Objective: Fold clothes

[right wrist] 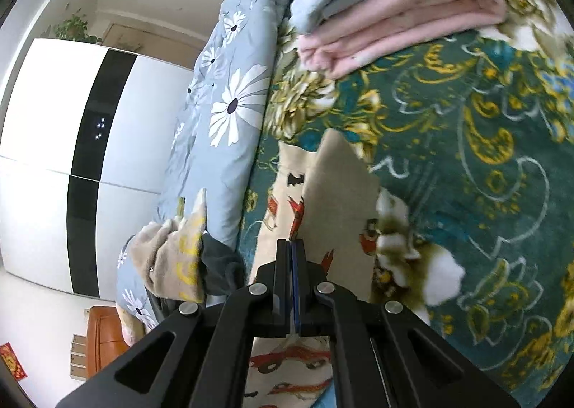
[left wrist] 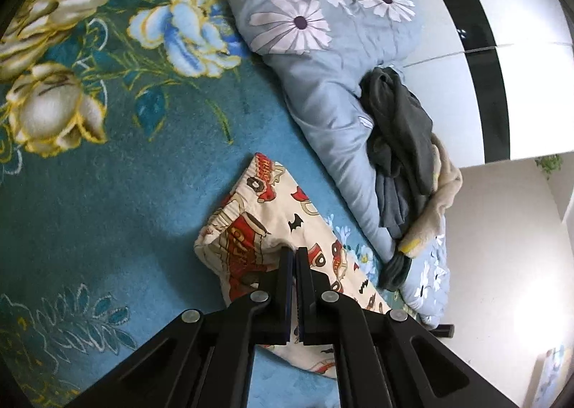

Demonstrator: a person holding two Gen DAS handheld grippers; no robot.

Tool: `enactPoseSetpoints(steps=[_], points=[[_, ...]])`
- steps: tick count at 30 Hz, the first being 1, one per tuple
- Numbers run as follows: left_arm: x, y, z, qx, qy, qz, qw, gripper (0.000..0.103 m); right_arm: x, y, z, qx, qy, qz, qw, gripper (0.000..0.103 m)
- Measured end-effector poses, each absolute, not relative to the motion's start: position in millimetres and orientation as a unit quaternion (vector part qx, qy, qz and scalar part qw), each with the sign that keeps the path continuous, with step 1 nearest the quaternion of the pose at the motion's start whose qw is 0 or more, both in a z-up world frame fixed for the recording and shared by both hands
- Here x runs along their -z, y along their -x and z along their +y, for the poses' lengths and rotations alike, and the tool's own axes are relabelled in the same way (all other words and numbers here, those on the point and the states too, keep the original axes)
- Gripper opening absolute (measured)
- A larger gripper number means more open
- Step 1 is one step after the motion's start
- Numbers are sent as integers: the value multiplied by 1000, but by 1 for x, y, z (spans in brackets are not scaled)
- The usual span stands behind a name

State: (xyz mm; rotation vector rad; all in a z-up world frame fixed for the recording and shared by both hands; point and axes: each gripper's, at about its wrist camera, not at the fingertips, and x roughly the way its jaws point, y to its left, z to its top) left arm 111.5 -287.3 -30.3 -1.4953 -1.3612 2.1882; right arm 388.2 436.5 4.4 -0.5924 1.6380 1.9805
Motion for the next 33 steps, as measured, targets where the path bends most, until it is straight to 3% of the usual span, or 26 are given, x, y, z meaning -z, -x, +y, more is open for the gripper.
enactPoseSetpoints(steps=[8,21,33], points=[[18,-81,-282,-736,495,-457,69,2,-9,-323,454,-734,250,582,246,1],[57,-4,-256,-724,524,-448,-9,2,35,-191,484,-706,345,551,281,1],[102,4,-257,-689,550,-470,-35,3,72,-158,498,-700,355,570,243,3]])
